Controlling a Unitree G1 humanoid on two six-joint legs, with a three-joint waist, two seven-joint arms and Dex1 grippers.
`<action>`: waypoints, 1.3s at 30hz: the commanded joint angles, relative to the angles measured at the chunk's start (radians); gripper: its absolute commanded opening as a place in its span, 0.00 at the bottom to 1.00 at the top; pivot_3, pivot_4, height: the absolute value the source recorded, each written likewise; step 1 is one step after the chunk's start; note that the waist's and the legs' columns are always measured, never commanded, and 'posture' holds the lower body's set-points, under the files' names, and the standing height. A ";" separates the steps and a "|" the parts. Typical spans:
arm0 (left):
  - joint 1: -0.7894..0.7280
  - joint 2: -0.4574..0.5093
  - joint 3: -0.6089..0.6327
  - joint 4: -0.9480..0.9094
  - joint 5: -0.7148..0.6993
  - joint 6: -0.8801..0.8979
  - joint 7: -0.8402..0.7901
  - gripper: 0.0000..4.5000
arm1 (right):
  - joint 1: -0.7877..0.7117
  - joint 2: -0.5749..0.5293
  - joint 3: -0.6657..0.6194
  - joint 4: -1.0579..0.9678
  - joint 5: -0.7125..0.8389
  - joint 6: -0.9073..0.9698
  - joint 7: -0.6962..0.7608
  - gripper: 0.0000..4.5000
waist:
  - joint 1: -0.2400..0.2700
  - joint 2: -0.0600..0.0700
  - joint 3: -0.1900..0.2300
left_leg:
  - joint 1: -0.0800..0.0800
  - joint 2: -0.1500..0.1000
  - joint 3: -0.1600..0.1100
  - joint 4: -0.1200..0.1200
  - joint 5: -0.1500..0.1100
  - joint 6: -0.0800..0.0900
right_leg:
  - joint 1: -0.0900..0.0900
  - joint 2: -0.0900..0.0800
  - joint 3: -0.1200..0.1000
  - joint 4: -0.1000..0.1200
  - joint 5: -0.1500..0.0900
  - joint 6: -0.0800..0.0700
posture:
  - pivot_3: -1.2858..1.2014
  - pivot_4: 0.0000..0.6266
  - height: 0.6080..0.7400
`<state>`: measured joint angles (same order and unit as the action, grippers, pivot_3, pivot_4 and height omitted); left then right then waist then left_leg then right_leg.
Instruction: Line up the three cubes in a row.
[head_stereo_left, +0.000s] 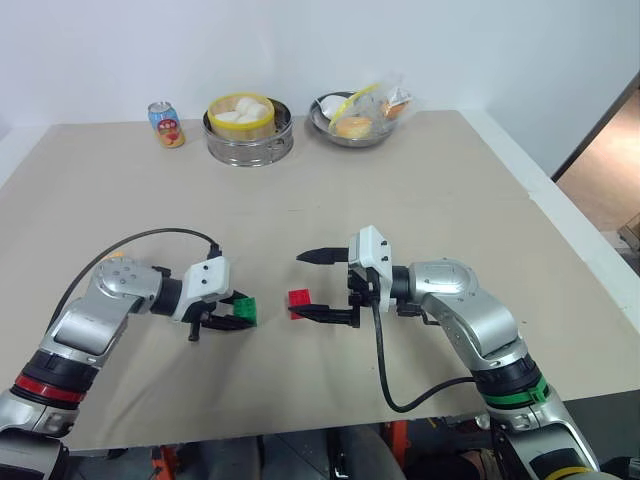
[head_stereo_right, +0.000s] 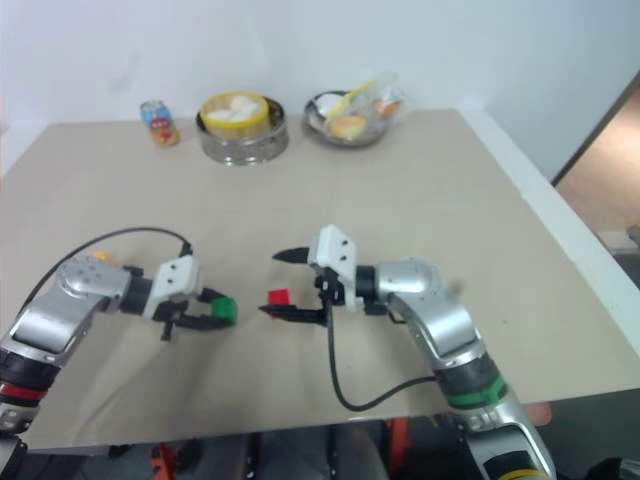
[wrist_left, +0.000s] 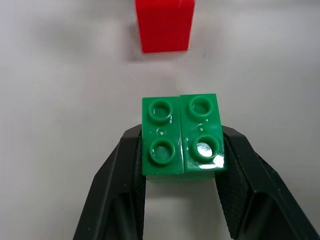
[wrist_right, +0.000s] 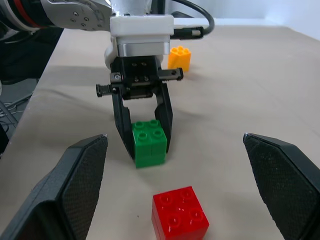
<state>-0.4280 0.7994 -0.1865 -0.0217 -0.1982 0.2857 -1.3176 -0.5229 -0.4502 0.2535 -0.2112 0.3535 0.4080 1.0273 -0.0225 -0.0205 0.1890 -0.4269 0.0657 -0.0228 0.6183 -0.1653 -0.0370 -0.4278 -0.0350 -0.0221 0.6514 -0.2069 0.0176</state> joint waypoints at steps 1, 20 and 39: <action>-0.015 0.019 0.021 0.002 -0.005 -0.016 -0.006 0.30 | -0.012 -0.003 0.001 -0.023 0.000 -0.018 0.007 1.00 | 0.000 0.000 0.000 | 0.000 0.000 0.000 0.000 0.000 0.000 | 0.000 0.000 0.000 0.000 0.000 0.000 | 0.52 0.24 1.00; -0.007 0.069 0.086 -0.043 -0.071 0.046 -0.028 0.97 | 0.001 -0.005 0.005 -0.052 0.006 -0.004 -0.005 1.00 | 0.000 0.000 0.000 | 0.000 0.000 0.001 0.000 0.000 0.000 | 0.000 0.000 0.001 0.000 0.000 0.000 | 0.52 0.24 1.00; 0.322 -0.114 0.739 -0.242 -0.054 0.190 0.804 0.99 | -0.041 0.002 -0.004 0.019 0.010 -0.028 0.015 1.00 | 0.002 -0.006 -0.002 | 0.000 0.002 0.005 0.000 0.000 0.000 | -0.005 0.002 0.007 0.001 0.002 0.000 | 0.52 0.24 1.00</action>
<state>-0.1097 0.6945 0.5227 -0.2618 -0.3204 0.5627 -0.6013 -0.5409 -0.4527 0.2646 -0.1847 0.3590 0.3993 1.0378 -0.0205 -0.0264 0.1872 -0.4268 0.0676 -0.0175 0.6180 -0.1652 -0.0373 -0.4331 -0.0329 -0.0149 0.6523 -0.2040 0.0179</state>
